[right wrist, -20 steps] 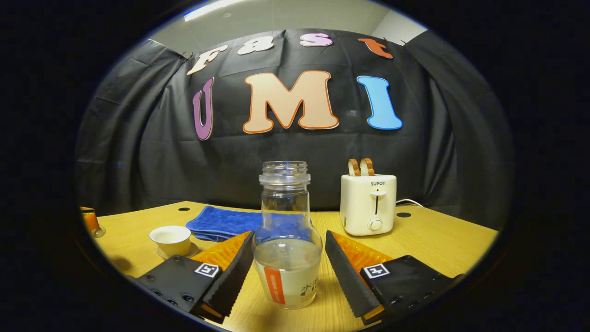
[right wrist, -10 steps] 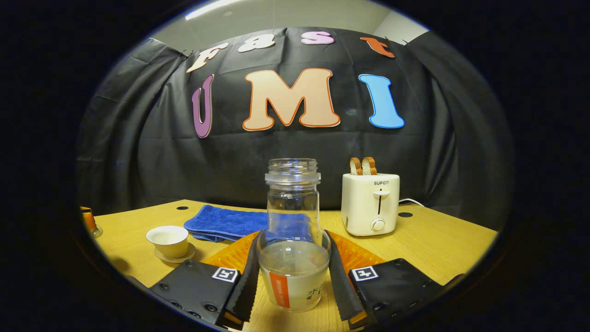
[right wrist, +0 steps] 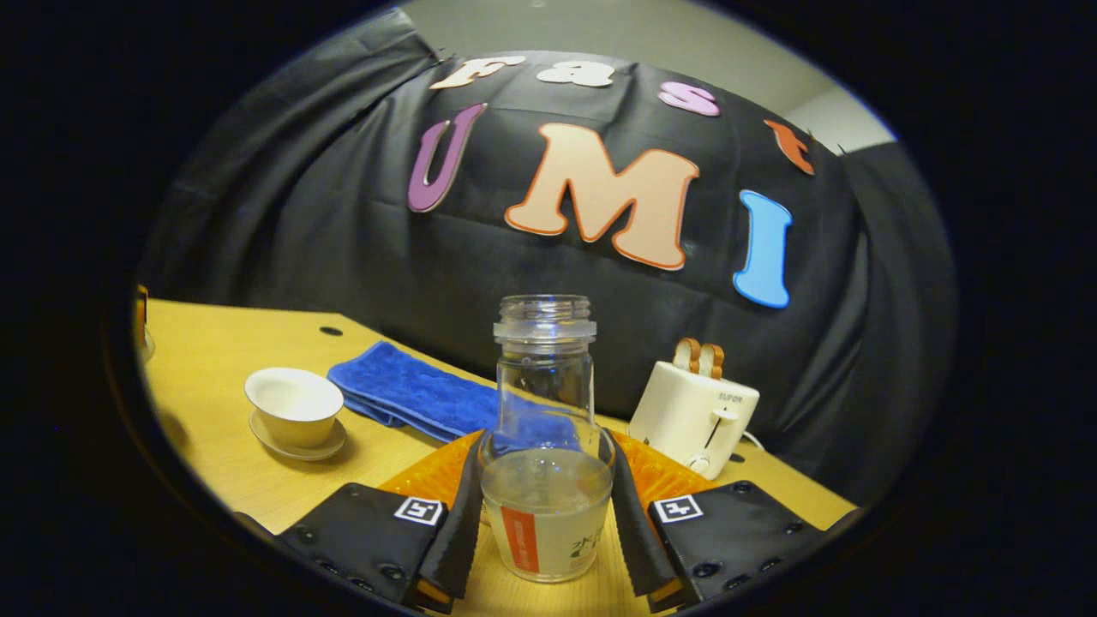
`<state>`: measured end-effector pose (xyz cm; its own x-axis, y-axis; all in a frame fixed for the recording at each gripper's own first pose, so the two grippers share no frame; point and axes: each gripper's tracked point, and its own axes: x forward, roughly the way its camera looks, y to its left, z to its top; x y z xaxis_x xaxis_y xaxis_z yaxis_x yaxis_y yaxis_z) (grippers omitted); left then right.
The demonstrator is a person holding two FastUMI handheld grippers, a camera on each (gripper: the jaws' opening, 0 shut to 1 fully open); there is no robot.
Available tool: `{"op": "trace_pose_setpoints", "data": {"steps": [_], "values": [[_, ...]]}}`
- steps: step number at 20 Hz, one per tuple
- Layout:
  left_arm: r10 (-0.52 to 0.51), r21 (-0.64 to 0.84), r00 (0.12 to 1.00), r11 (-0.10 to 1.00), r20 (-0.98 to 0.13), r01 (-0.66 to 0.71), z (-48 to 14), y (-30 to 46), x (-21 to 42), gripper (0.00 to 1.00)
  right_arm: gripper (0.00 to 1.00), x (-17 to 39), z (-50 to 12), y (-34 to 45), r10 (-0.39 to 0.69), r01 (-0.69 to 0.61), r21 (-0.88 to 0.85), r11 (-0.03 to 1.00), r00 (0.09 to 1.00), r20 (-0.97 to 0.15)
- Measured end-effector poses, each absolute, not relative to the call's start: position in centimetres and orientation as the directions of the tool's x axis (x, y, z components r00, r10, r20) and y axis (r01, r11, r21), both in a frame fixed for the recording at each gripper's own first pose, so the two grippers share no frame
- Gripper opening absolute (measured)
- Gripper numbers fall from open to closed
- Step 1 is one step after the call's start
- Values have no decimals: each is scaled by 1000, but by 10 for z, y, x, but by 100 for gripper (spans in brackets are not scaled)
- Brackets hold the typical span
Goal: Open the teacup lid with one hand, grasp the water bottle and pour water into the teacup with the other hand; after pouring, place the water bottle on the coaster and then close the teacup lid.
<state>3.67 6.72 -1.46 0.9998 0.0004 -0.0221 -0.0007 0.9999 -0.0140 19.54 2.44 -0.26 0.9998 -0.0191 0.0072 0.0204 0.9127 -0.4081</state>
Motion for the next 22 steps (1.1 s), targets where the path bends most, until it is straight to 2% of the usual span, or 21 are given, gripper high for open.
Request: {"op": "trace_pose_setpoints", "data": {"steps": [8, 10, 14, 22], "values": [[-3, -14, 1000, 1000, -21, 3, -15, 66, 38, 18, 73, 211, -14, 71, 45, -86, -670, 738, 996, -78], [-3, -13, 1000, 1000, -20, 3, -15, 66, 38, 19, 73, 210, -21, 82, 51, -99, -749, 655, 995, -87], [-4, -14, 1000, 1000, -21, 3, -16, 66, 38, 18, 73, 208, -30, 102, 76, -107, -899, 426, 994, -83], [-9, -16, 1000, 1000, -21, 9, -16, 66, 37, 18, 72, 209, -37, 120, 100, -121, -964, 238, 990, -100]]}}
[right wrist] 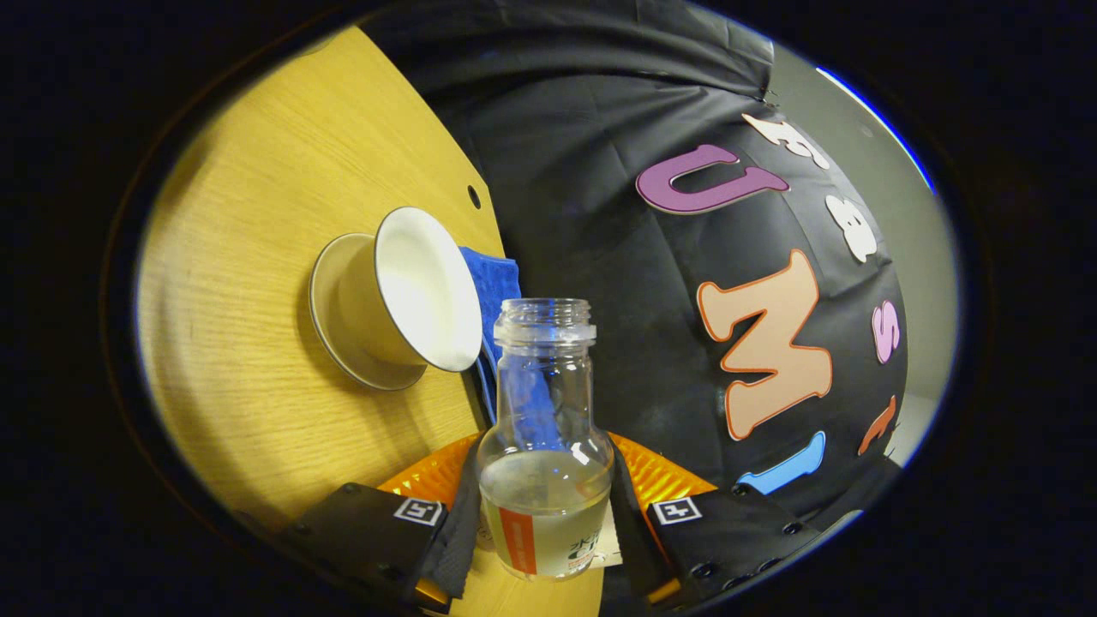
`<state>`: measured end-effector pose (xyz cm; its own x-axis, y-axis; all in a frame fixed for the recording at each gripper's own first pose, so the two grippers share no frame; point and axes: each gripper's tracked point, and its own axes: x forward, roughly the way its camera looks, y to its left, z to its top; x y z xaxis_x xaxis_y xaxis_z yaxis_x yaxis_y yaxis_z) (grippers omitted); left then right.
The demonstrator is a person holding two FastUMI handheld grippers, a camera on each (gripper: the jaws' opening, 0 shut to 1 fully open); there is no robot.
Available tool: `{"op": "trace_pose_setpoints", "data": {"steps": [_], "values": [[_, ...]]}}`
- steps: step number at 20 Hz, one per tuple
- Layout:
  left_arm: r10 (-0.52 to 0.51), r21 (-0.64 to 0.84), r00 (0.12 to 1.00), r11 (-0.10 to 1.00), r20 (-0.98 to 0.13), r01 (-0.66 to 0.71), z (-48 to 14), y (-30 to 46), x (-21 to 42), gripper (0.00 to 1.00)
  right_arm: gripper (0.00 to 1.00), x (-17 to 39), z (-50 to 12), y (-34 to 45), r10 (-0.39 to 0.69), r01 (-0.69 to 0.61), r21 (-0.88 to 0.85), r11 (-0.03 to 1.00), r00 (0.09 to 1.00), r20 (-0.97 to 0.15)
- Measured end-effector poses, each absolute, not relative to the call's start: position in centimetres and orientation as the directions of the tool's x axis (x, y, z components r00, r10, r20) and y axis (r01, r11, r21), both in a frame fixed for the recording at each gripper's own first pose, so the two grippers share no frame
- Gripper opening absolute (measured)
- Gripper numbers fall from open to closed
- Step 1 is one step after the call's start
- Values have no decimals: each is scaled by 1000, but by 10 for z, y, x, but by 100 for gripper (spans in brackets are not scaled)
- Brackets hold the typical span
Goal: Open the teacup lid with one hand, grasp the water bottle and pour water into the teacup with the other hand; after pouring, place the water bottle on the coaster and then close the teacup lid.
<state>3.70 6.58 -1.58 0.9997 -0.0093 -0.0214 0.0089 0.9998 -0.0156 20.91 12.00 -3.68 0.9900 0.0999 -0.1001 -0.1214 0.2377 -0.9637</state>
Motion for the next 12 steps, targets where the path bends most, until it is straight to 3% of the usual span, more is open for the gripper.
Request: {"op": "trace_pose_setpoints", "data": {"steps": [12], "values": [[-10, -18, 1000, 1000, -24, 9, -16, 66, 37, 18, 74, 214, -29, 119, 103, -106, -994, 15, 989, -104]]}}
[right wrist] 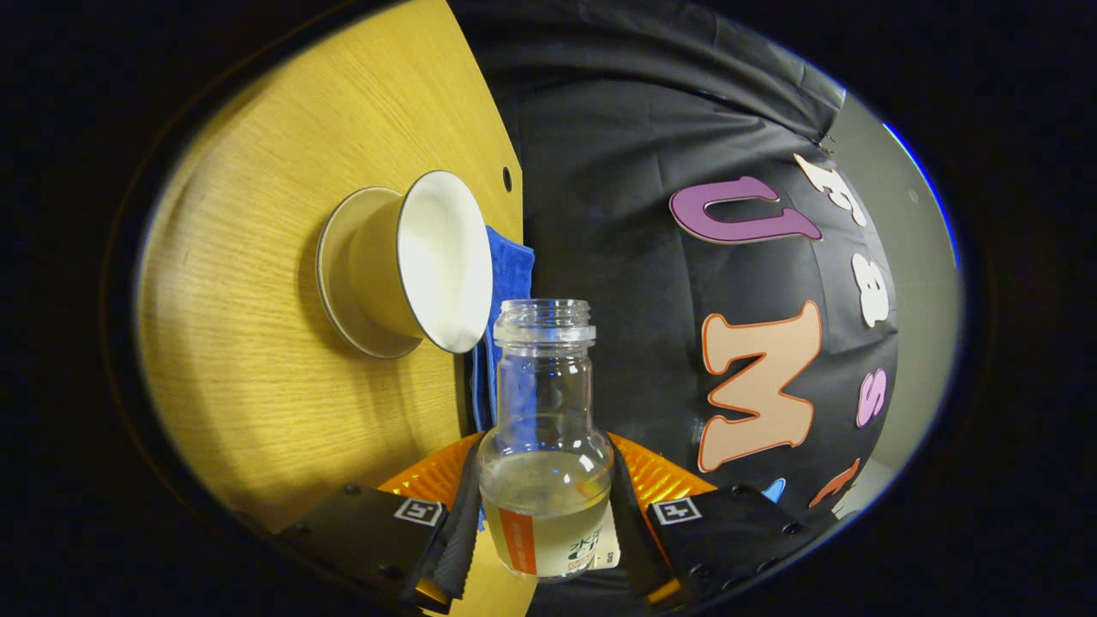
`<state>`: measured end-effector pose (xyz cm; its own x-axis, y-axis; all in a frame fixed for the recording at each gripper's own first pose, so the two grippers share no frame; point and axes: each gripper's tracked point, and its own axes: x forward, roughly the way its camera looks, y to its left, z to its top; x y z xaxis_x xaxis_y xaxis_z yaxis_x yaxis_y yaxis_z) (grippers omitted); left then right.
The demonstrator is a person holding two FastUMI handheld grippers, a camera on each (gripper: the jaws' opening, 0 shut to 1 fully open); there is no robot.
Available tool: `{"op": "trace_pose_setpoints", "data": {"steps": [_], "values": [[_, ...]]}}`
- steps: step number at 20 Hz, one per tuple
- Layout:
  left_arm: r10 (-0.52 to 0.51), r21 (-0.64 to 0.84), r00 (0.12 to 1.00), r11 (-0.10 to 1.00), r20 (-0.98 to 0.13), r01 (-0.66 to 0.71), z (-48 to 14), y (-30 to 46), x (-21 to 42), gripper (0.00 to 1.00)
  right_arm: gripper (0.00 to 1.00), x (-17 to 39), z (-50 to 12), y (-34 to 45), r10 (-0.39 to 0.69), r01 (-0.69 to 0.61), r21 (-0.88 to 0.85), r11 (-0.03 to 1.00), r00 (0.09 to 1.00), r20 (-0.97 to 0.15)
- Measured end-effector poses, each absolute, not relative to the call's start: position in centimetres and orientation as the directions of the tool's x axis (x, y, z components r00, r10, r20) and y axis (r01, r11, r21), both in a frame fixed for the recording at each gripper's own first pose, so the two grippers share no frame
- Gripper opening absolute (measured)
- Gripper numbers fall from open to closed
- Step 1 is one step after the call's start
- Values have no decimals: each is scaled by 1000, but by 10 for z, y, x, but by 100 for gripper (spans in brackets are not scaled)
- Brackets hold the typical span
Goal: Open the teacup lid with one hand, grasp the water bottle and pour water into the teacup with the other hand; after pouring, place the water bottle on the coaster and then close the teacup lid.
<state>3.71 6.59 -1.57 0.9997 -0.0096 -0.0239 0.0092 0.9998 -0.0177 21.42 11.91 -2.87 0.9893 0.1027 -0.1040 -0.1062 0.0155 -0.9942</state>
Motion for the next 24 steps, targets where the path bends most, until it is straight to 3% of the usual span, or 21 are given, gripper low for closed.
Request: {"op": "trace_pose_setpoints", "data": {"steps": [24], "values": [[-20, -19, 1000, 1000, -23, 19, -17, 65, 37, 18, 73, 221, 3, 135, 139, -52, -953, -297, 985, -98]]}}
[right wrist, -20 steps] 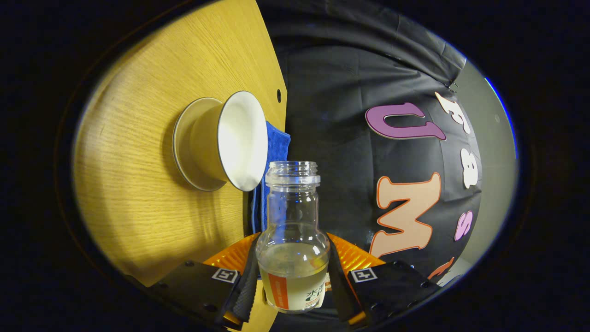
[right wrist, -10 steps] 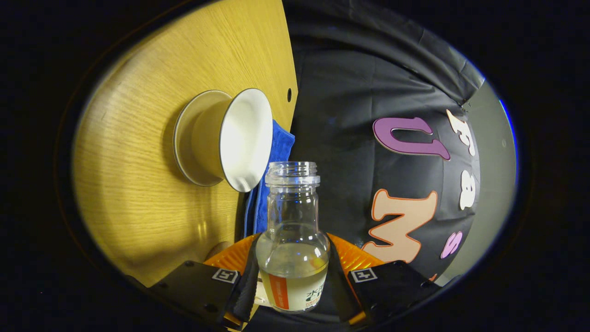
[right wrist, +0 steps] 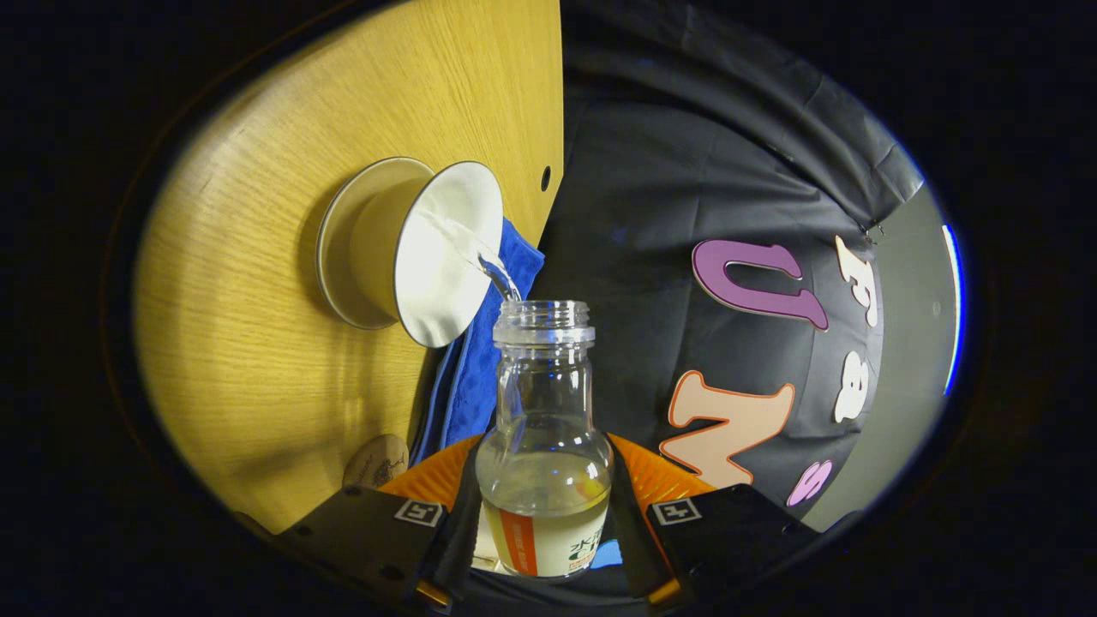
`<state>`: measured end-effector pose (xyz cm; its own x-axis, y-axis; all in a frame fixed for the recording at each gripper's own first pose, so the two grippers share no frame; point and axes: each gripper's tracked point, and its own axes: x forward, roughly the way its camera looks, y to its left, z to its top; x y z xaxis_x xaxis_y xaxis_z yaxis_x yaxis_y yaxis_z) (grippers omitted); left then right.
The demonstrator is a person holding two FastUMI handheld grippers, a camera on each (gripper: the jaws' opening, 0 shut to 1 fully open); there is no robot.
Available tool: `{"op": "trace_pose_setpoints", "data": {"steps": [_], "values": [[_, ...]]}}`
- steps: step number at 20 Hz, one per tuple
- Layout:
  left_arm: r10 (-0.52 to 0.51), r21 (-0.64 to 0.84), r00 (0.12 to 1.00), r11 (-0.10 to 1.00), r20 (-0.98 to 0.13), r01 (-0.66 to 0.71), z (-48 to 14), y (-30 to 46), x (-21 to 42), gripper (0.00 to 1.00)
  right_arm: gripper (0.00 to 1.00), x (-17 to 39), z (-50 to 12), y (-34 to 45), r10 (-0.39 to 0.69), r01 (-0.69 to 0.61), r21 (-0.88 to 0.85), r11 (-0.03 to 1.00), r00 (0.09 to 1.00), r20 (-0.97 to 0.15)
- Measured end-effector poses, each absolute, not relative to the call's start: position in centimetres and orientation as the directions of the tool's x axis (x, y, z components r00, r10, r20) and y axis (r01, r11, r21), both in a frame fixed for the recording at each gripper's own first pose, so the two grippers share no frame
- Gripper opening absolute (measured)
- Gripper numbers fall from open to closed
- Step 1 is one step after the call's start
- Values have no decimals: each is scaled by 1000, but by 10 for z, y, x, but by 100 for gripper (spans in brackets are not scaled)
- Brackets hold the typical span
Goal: Open the teacup lid with one hand, grasp the water bottle and pour water into the teacup with the other hand; after pouring, place the water bottle on the coaster and then close the teacup lid.
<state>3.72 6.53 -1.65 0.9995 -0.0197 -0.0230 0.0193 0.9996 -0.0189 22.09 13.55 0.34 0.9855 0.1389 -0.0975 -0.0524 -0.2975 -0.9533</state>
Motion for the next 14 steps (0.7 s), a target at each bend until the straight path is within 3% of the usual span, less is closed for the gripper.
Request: {"op": "trace_pose_setpoints", "data": {"steps": [14], "values": [[-19, -19, 1000, 1000, -22, 19, -16, 65, 38, 18, 72, 222, 15, 142, 172, 37, -857, -514, 983, -60]]}}
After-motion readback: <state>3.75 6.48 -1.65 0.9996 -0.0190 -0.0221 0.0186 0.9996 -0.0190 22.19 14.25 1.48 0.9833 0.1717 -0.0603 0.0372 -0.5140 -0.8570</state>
